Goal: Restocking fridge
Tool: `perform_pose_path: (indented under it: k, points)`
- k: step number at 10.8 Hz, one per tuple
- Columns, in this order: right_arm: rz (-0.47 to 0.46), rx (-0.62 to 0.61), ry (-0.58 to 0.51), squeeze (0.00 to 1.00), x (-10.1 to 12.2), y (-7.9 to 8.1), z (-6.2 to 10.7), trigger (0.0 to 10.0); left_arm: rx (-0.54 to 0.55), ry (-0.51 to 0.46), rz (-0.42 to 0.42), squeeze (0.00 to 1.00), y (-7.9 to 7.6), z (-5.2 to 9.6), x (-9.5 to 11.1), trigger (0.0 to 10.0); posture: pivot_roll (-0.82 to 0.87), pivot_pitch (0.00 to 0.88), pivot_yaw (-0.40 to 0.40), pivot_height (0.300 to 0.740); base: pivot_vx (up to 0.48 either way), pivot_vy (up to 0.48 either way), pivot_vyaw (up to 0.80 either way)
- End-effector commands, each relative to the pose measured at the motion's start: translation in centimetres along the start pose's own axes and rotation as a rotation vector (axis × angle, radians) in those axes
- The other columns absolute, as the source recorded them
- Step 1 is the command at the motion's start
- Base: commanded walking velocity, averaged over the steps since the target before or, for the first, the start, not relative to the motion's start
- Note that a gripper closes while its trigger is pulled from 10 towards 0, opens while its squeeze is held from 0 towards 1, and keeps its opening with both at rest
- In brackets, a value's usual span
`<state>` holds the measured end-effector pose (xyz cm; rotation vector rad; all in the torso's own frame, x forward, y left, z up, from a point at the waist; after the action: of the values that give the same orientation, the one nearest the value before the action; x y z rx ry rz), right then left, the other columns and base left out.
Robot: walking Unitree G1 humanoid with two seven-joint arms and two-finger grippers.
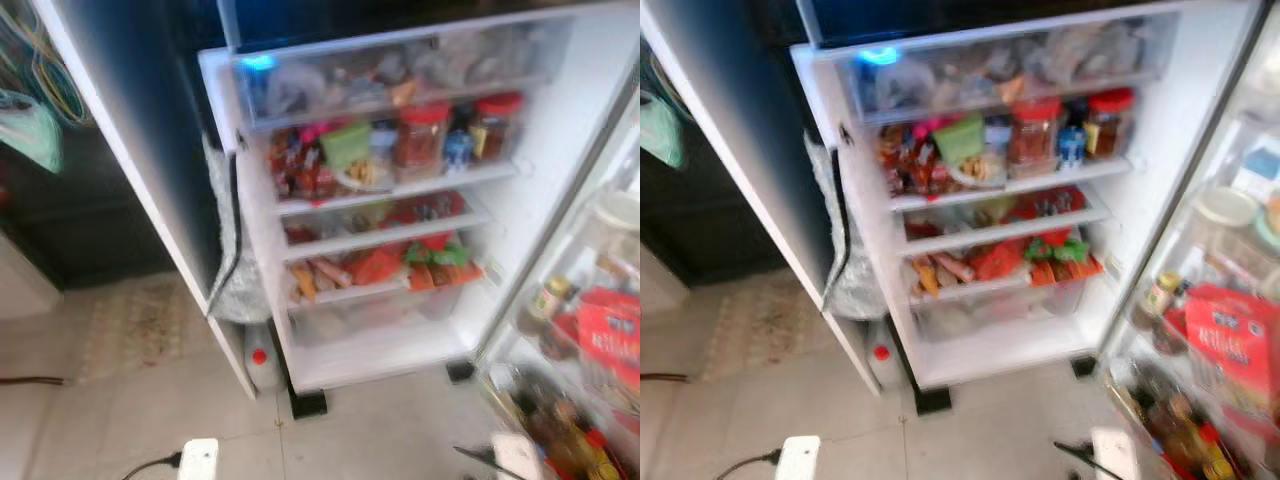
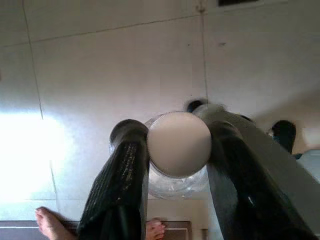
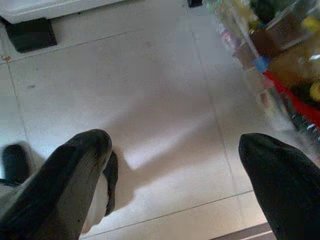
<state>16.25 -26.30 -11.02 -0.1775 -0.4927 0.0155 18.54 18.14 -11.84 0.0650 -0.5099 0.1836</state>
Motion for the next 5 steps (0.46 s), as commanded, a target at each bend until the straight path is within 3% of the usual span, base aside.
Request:
perform_pose_path:
  k: [1,5]
  points:
    - [-0.012,0.016,-0.017,0.00,0.59,0.75,-0.14,10.0,0.012,-0.002,-0.006,0.00,0.56,-0.01,0.08,10.0,-0.09,0.000,0.068,0.740,0.000,-0.270,0.00]
    - [-0.018,0.015,-0.016,0.00,0.53,0.77,-0.14,10.0,0.005,-0.003,-0.007,0.00,0.53,0.00,0.08,10.0,-0.10,0.000,0.073,0.740,0.000,-0.273,0.00]
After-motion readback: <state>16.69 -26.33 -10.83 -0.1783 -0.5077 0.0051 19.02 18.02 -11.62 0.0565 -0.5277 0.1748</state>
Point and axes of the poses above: a point about 5 cm out from each wrist's last joint towards the gripper, its own z axis pointing back from the gripper into the wrist, its own x axis along the axis of the wrist's last joint, y = z × x, the point moved 3 cm from there along -z, pointing out of the wrist towards the gripper, and after that the axes turned 7 degrees about z, right-handed, at the moved point
